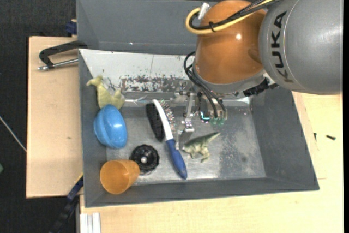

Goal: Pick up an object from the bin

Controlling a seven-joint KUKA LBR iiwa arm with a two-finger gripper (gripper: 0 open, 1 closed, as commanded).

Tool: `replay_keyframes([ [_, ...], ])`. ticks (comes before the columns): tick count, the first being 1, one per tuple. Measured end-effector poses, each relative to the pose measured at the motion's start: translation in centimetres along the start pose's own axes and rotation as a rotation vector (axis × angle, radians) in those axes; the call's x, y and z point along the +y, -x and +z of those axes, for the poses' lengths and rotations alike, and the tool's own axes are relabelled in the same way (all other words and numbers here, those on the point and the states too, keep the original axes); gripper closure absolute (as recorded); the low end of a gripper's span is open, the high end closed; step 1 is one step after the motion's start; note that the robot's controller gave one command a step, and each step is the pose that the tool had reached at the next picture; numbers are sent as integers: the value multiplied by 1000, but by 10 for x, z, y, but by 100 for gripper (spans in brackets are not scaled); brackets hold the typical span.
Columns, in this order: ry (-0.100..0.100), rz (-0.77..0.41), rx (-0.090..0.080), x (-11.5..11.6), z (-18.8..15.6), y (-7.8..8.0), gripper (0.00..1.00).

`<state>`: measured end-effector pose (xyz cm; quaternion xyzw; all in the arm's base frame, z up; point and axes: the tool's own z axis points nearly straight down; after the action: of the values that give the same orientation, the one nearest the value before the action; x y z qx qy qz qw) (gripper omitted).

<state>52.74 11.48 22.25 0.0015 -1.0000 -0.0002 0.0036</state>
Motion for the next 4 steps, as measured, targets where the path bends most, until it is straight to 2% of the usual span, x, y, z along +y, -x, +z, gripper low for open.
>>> replay_keyframes([
  [1, 1, -561, -14, -8, 132, 7, 0],
  [2, 1, -723, 1, -33, 149, 42, 0],
  [3, -2, -721, -22, -32, 147, 46, 100],
  [4, -4, -685, -20, -26, 28, 45, 100],
])
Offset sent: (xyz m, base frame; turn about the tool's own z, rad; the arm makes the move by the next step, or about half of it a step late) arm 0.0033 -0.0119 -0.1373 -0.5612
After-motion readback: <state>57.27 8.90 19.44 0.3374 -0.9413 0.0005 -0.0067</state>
